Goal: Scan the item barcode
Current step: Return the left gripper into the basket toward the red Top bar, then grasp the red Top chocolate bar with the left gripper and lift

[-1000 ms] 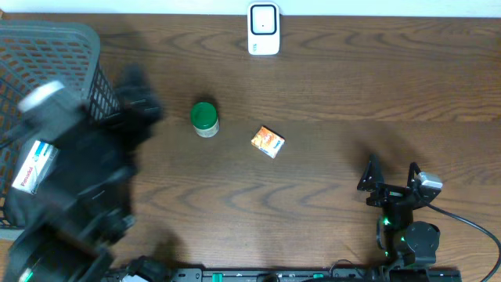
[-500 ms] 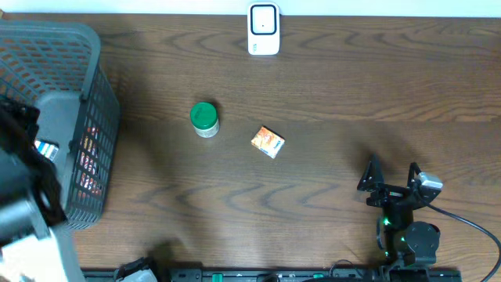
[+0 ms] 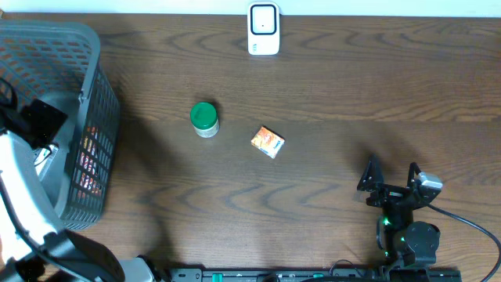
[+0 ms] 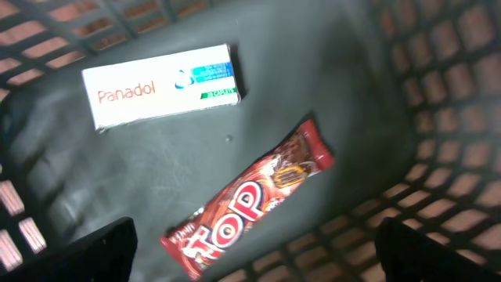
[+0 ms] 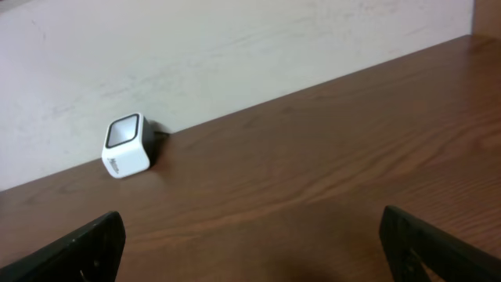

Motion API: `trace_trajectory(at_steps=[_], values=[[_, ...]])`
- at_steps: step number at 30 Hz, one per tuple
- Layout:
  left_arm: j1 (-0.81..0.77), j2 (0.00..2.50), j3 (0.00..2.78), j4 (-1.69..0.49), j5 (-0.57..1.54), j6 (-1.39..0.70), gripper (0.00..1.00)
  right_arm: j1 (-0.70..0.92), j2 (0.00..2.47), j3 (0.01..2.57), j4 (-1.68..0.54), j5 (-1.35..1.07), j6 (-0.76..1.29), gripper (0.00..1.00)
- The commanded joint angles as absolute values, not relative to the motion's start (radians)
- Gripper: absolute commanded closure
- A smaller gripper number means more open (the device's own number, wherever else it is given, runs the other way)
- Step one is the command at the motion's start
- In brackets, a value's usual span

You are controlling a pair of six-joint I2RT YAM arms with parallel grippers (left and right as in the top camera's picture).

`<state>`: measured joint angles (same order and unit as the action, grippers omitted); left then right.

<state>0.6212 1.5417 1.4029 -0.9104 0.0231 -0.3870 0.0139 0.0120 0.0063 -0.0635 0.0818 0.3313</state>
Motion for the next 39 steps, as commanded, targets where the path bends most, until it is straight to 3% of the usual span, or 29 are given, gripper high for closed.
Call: trace_trajectory(at_steps=[1,12,22,33,34,37,39], values=[[0.62,1.602,1.405,-0.912,0.038,-0.207,0.02,0.006,0.007,0.006,-0.068,0.084,0.321,0.01],[0.62,1.812,1.405,-0.882,0.131,0.036,0.02,0.006,0.007,0.006,-0.067,0.084,0.321,0.01],[0.564,1.925,1.405,-0.867,0.162,0.117,0.02,0.006,0.007,0.006,-0.068,0.084,0.321,0.01],[0.492,2.057,1.405,-0.883,-0.073,0.026,0.01,0.006,0.007,0.006,-0.068,0.084,0.321,0.01],[0.492,2.063,1.405,-0.886,-0.093,0.014,0.09,0.006,0.007,0.006,-0.068,0.084,0.321,0.01],[0.492,2.065,1.405,-0.896,-0.194,-0.058,0.52,0.006,0.007,0.006,-0.067,0.084,0.321,0.01],[0.492,2.065,1.405,-0.902,-0.24,-0.089,0.63,0.006,0.007,0.006,-0.068,0.084,0.321,0.01]])
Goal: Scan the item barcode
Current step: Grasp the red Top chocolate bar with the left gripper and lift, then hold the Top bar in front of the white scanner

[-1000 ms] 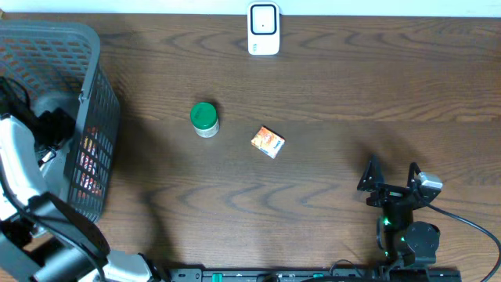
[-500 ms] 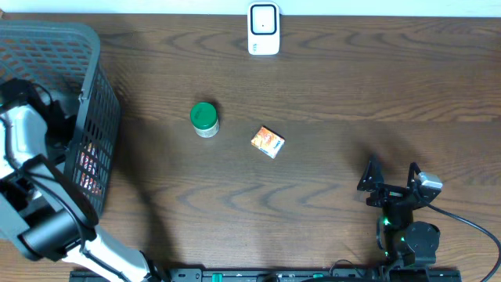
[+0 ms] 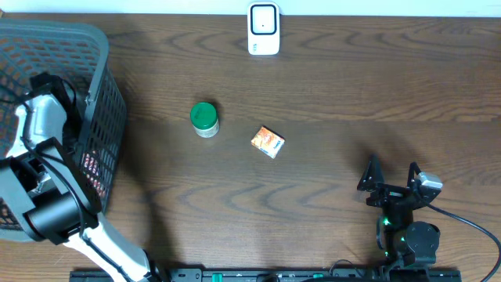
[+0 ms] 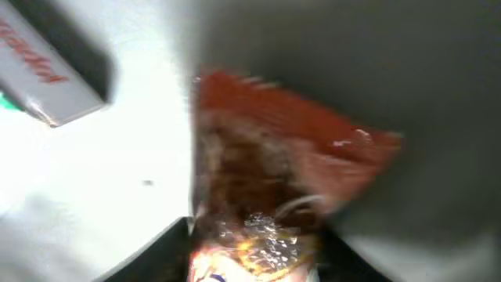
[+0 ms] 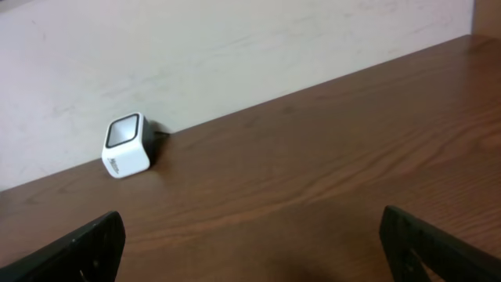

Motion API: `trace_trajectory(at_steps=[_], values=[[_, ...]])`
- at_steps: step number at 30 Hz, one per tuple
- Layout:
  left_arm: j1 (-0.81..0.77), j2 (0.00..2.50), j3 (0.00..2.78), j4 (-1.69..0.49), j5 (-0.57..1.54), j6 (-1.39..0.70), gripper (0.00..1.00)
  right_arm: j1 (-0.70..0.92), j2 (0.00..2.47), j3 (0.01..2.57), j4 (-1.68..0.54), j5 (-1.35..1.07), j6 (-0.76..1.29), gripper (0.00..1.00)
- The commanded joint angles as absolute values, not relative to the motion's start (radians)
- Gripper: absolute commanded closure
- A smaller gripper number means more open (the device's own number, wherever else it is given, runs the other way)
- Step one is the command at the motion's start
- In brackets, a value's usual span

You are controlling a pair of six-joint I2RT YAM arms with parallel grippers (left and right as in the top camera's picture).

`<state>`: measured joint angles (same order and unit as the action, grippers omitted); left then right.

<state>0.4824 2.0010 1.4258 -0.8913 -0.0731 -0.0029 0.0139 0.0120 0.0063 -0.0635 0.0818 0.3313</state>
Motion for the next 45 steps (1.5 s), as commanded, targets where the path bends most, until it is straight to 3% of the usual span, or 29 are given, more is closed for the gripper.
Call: trace_trajectory(at_steps=[1,7,18,22,24,27,31,35,40,45], values=[[0.492,2.065,1.405,-0.904,-0.25,-0.089,0.67,0.006,0.007,0.006,-0.068,0.084,0.321,0.01],[0.492,2.053,1.418,-0.926,-0.361,-0.145,0.93,0.006,0.007,0.006,-0.067,0.084,0.321,0.01],[0.492,1.8,1.66,-1.061,-0.237,-0.25,0.93,0.006,0.007,0.006,-0.068,0.084,0.321,0.01],[0.492,1.581,1.729,-1.024,-0.041,-0.386,0.93,0.006,0.007,0.006,-0.068,0.084,0.321,0.01],[0.49,1.434,1.73,-0.949,0.162,-0.464,0.93,0.006,0.007,0.006,-0.067,0.084,0.321,0.01],[0.448,1.301,1.73,-0.881,0.292,-0.477,0.93,0.006,0.007,0.006,-0.068,0.084,0.321,0.01],[0.265,1.146,1.728,-0.862,0.303,-0.464,0.93,0.006,0.007,0.006,-0.068,0.084,0.321,0.01],[-0.025,1.116,1.697,-0.859,0.385,-0.417,0.93,0.006,0.007,0.006,-0.067,0.084,0.321,0.01],[-0.349,1.236,1.605,-0.842,0.386,-0.403,0.93,0.006,0.007,0.006,-0.067,0.084,0.321,0.01],[-0.535,1.449,1.534,-0.767,0.495,-0.258,0.93,0.006,0.007,0.006,-0.067,0.084,0.321,0.01]])
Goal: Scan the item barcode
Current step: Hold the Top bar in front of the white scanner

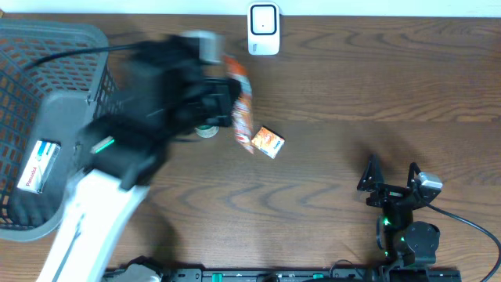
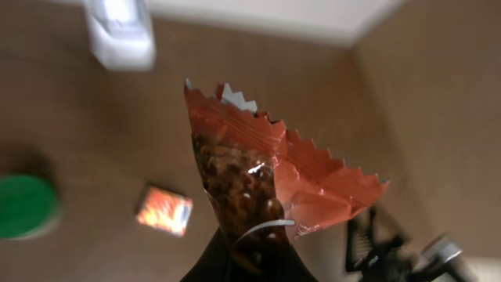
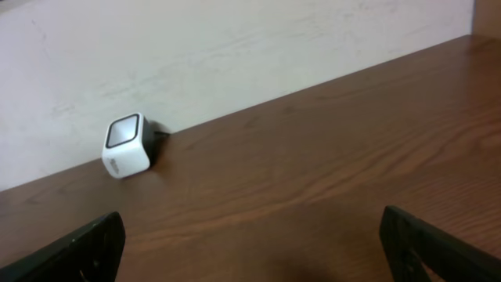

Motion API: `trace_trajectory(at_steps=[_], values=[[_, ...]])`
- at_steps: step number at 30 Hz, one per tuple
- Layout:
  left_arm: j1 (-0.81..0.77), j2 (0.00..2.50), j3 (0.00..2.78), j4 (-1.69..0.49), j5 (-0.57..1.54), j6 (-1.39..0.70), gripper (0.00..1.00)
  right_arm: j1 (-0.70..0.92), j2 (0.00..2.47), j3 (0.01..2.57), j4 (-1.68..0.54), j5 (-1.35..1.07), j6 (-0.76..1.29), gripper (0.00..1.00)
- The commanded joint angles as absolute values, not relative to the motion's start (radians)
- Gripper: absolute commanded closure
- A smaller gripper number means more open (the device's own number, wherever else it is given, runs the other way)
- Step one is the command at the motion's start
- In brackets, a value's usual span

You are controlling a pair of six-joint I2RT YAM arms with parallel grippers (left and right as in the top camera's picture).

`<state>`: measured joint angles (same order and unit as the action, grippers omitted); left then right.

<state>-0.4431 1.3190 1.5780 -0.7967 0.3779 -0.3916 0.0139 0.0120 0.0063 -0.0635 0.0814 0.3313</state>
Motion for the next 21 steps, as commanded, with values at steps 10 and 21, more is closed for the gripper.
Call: trace_trajectory(at_steps=[10,21], values=[[-0.597,2.009,1.533,-0.524,1.23,-0.001,0.93,0.006,0.007,0.006,-0.067,0.084,0.321,0.01],[-0.551,2.205,1.533,-0.459,1.381,-0.001,0.93,0.006,0.007,0.006,-0.068,0.084,0.321,0.01]])
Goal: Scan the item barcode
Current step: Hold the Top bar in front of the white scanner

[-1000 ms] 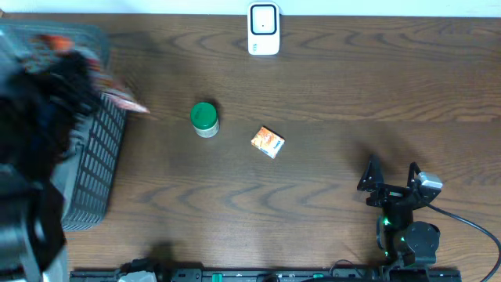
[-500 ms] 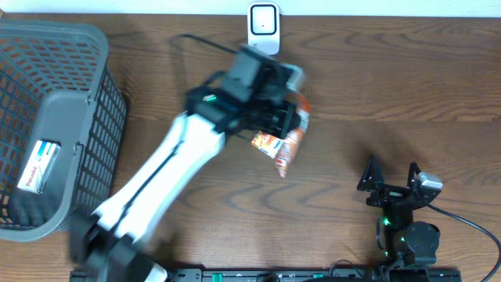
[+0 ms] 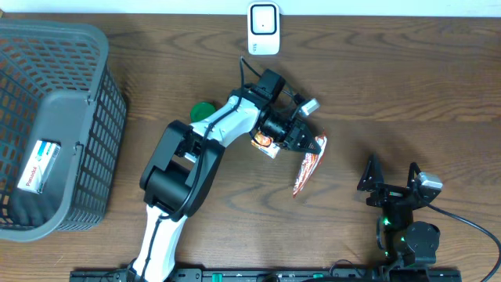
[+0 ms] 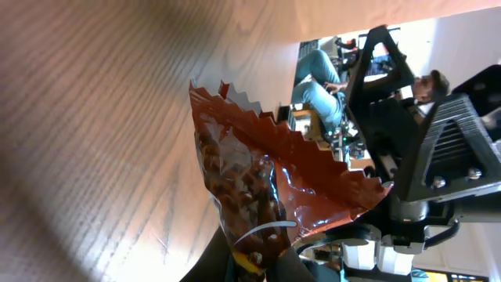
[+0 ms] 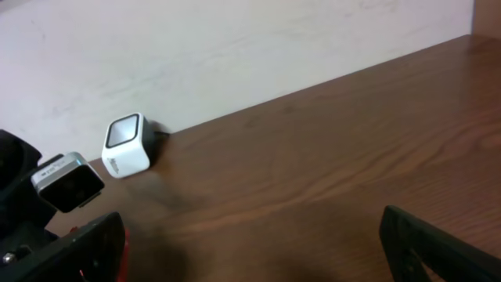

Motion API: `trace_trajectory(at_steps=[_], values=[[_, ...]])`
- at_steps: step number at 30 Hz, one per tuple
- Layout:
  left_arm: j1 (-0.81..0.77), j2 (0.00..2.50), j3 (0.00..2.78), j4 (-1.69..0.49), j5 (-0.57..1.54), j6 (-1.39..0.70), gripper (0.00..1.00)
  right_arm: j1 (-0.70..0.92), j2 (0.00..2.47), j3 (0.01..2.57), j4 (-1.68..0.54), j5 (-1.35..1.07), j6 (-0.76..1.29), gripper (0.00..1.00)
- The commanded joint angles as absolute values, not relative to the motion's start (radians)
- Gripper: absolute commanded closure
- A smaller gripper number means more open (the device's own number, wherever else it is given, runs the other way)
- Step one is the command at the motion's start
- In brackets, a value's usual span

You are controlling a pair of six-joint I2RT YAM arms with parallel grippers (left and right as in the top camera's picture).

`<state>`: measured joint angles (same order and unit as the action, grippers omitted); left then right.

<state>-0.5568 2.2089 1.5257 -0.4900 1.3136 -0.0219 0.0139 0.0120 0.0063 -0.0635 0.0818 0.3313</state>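
The item is a red chocolate bar wrapper with zigzag ends, hanging right of the table's middle. My left gripper is shut on its upper end. In the left wrist view the wrapper fills the centre, pinched in my left gripper at the bottom edge. The white barcode scanner stands at the far edge, also seen as a small white cube by the wall. My right gripper rests open at the front right, its fingers wide apart with nothing between them.
A grey basket at the left holds a white Panadol box. A green-lidded jar shows partly behind the left arm. A small orange box lies just left of the held bar.
My left gripper has moved with the bar from above the jar and orange box to the right and nearer the front. The bar now hangs close to the right arm, which has not moved.
My left gripper was open over the basket, above the chocolate bar and the Panadol box. Then it was down in the basket, close on the bar. Later it held the bar over the table near the jar, and now right of the orange box.
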Motion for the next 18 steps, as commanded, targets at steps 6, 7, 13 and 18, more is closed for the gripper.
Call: trace_trajectory(at_steps=[6,7,13,18], values=[[-0.549,2.206,1.533,-0.446,1.38,0.0,0.93,0.006,0.007,0.006,-0.068,0.084,0.321,0.01],[-0.548,2.206,1.533,-0.446,1.379,0.001,0.93,0.006,0.007,0.006,-0.068,0.084,0.321,0.01],[-0.549,2.223,1.533,-0.401,1.376,0.004,0.93,0.006,0.007,0.006,-0.068,0.084,0.321,0.01],[-0.549,2.285,1.533,-0.397,1.377,0.004,0.93,0.006,0.007,0.006,-0.067,0.084,0.321,0.01]])
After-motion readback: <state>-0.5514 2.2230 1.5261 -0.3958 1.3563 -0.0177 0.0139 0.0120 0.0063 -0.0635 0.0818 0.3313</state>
